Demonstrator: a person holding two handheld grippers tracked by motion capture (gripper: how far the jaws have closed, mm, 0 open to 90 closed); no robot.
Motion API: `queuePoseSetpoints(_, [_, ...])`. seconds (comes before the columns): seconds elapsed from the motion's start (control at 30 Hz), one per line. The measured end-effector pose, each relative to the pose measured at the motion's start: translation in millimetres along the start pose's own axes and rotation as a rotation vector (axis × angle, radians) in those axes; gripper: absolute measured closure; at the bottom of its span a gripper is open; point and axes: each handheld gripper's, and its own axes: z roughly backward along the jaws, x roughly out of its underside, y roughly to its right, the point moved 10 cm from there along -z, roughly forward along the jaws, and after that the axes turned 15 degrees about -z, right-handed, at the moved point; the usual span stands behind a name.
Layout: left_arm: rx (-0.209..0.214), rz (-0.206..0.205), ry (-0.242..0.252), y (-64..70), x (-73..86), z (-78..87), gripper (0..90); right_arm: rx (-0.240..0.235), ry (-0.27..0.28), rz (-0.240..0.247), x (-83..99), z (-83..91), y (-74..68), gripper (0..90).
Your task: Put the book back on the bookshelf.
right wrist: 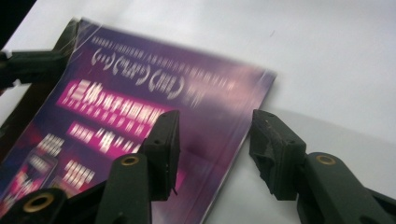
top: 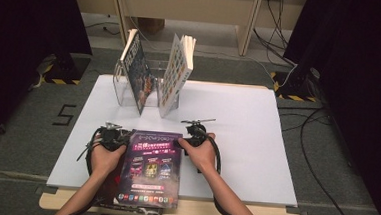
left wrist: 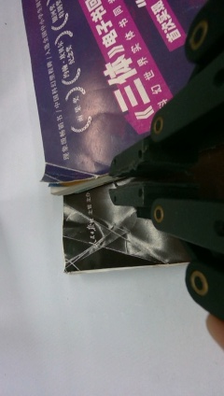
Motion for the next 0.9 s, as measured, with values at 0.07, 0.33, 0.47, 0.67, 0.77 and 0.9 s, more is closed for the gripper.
queuePoseSetpoints(0.07, [-0.002,0.000,0.001,-0.5,0.2,0.4,80.4,-0.005,0.002,-0.027,-5.3,-1.8,1.2,52.4])
queuePoseSetpoints(0.33, [0.000,0.020,0.037,-3.9,-3.3,12.9,73.7,-0.005,0.004,-0.049,-15.4,-6.5,3.0,51.7])
queuePoseSetpoints(0.47, [0.020,-0.001,0.041,2.1,-3.9,21.0,70.6,0.001,0.011,-0.043,-19.5,-8.8,3.8,51.3])
queuePoseSetpoints(0.67, [0.060,-0.032,0.013,12.8,1.2,19.9,68.4,0.005,0.009,-0.055,-25.2,-11.6,4.0,51.0])
queuePoseSetpoints(0.77, [0.068,-0.040,-0.004,14.6,4.1,17.5,68.8,0.010,0.017,-0.043,-28.5,-14.3,3.7,50.9])
queuePoseSetpoints(0.9, [0.071,-0.046,-0.013,16.1,5.7,15.9,70.0,0.010,0.012,-0.058,-30.2,-15.7,3.1,51.2])
